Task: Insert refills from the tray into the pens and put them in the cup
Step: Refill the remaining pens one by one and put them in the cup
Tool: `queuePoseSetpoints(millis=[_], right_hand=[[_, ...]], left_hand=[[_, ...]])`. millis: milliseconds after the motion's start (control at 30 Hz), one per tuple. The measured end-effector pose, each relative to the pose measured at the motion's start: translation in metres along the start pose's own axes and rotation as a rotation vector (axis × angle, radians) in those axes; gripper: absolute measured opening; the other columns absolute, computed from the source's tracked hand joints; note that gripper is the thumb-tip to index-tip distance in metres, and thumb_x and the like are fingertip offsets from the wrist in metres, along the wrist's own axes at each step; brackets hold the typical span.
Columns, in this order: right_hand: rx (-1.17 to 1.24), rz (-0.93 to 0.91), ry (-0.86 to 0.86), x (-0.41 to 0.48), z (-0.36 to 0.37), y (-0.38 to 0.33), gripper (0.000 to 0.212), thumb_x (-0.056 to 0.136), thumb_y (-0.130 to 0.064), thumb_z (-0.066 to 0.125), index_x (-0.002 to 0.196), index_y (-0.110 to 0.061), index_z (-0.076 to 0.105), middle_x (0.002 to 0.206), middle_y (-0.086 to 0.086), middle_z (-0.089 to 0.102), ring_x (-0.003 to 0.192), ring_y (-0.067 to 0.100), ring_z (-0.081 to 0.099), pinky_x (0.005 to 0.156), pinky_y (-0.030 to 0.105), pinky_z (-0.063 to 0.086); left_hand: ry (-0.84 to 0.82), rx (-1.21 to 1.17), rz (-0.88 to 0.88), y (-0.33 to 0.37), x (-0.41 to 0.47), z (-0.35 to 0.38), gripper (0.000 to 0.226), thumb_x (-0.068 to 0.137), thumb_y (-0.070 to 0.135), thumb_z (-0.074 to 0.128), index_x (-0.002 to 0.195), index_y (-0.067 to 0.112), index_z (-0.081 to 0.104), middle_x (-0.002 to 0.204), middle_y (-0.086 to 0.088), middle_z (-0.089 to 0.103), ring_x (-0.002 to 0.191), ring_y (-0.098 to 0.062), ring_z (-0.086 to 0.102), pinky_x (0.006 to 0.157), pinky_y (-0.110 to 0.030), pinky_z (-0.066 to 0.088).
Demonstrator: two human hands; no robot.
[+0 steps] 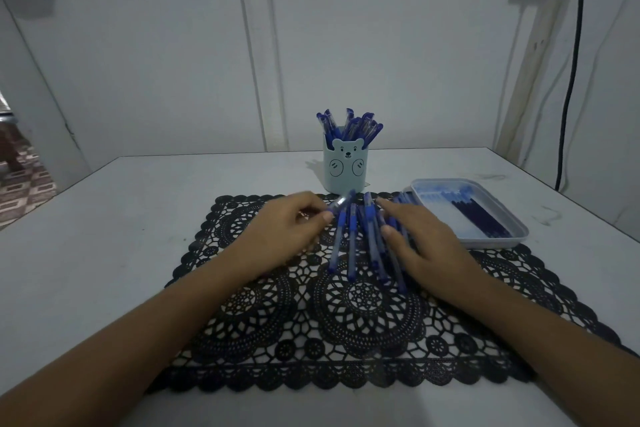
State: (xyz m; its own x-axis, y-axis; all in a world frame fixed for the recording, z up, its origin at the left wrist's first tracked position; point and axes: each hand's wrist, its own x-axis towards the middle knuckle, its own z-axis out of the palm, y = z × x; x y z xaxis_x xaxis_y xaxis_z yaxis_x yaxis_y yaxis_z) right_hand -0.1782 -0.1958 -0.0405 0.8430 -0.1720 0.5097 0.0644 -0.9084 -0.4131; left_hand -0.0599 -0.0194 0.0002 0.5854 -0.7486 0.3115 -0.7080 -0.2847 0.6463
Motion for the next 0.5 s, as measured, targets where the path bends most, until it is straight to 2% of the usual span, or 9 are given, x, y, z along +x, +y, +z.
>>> queuePoseSetpoints(millis=[67, 100, 167, 200, 267, 333, 400, 500], right_hand=[[-0.131, 0.036, -0.130, 0.002, 0.004, 0.005, 0.055, 0.094, -0.047, 0.028, 0.141, -0.020, 0.032, 0.141, -0.001, 0.040, 0.130, 0.009, 0.031, 0.100, 0.013, 0.016], [-0.157, 0.044, -0.191, 0.002, 0.007, 0.005, 0.051, 0.097, -0.043, 0.029, 0.143, -0.020, 0.029, 0.145, -0.002, 0.034, 0.133, 0.009, 0.026, 0.099, 0.010, 0.011], [-0.166, 0.044, -0.229, 0.003, 0.010, 0.006, 0.048, 0.098, -0.037, 0.030, 0.143, -0.021, 0.028, 0.147, -0.005, 0.029, 0.134, 0.007, 0.022, 0.096, 0.007, 0.008], [-0.167, 0.044, -0.225, 0.003, 0.010, 0.006, 0.047, 0.099, -0.036, 0.029, 0.143, -0.022, 0.027, 0.148, -0.006, 0.029, 0.134, 0.006, 0.022, 0.096, 0.006, 0.008], [-0.172, 0.044, -0.223, 0.004, 0.010, 0.008, 0.046, 0.099, -0.036, 0.028, 0.144, -0.024, 0.025, 0.149, -0.009, 0.026, 0.135, 0.004, 0.020, 0.096, 0.006, 0.006], [-0.169, 0.044, -0.228, 0.004, 0.010, 0.009, 0.047, 0.099, -0.037, 0.027, 0.144, -0.025, 0.024, 0.149, -0.011, 0.024, 0.135, 0.003, 0.018, 0.096, 0.004, 0.003], [-0.161, 0.034, -0.225, 0.003, 0.010, 0.010, 0.047, 0.099, -0.037, 0.027, 0.144, -0.026, 0.023, 0.150, -0.012, 0.023, 0.136, 0.002, 0.016, 0.096, 0.004, 0.001], [-0.148, 0.020, -0.220, 0.003, 0.010, 0.012, 0.047, 0.099, -0.037, 0.027, 0.144, -0.027, 0.021, 0.150, -0.012, 0.020, 0.136, 0.002, 0.014, 0.096, 0.004, 0.000]], left_hand=[[0.156, -0.012, -0.043, -0.002, 0.012, -0.010, 0.007, 0.090, 0.026, 0.054, 0.090, 0.025, 0.061, 0.077, 0.008, 0.066, 0.068, -0.003, 0.062, 0.065, -0.014, 0.050], [0.237, -0.001, -0.044, -0.001, 0.021, -0.015, 0.009, 0.090, 0.027, 0.055, 0.092, 0.023, 0.063, 0.080, 0.012, 0.065, 0.071, -0.001, 0.060, 0.067, -0.008, 0.046], [0.354, -0.044, -0.027, 0.009, 0.044, -0.028, 0.011, 0.089, 0.026, 0.056, 0.094, 0.021, 0.064, 0.082, 0.016, 0.062, 0.075, 0.006, 0.055, 0.064, 0.000, 0.038], [0.392, -0.105, -0.013, 0.016, 0.059, -0.035, 0.010, 0.089, 0.024, 0.056, 0.095, 0.020, 0.064, 0.083, 0.013, 0.064, 0.076, 0.005, 0.056, 0.067, -0.002, 0.039], [0.463, -0.270, 0.001, 0.032, 0.092, -0.049, 0.008, 0.089, 0.016, 0.056, 0.096, 0.016, 0.060, 0.085, 0.003, 0.065, 0.076, -0.006, 0.060, 0.074, -0.019, 0.048], [0.538, -0.427, 0.004, 0.047, 0.123, -0.060, 0.010, 0.090, 0.009, 0.054, 0.100, 0.011, 0.053, 0.082, -0.002, 0.063, 0.070, -0.012, 0.061, 0.074, -0.034, 0.055], [0.620, -0.459, 0.048, 0.057, 0.151, -0.065, 0.020, 0.091, 0.005, 0.051, 0.110, 0.010, 0.047, 0.079, -0.003, 0.059, 0.068, -0.013, 0.061, 0.073, -0.035, 0.056], [0.680, -0.371, 0.100, 0.058, 0.179, -0.060, 0.047, 0.092, 0.005, 0.048, 0.135, 0.020, 0.037, 0.076, 0.001, 0.057, 0.074, -0.016, 0.061, 0.071, -0.029, 0.055]])
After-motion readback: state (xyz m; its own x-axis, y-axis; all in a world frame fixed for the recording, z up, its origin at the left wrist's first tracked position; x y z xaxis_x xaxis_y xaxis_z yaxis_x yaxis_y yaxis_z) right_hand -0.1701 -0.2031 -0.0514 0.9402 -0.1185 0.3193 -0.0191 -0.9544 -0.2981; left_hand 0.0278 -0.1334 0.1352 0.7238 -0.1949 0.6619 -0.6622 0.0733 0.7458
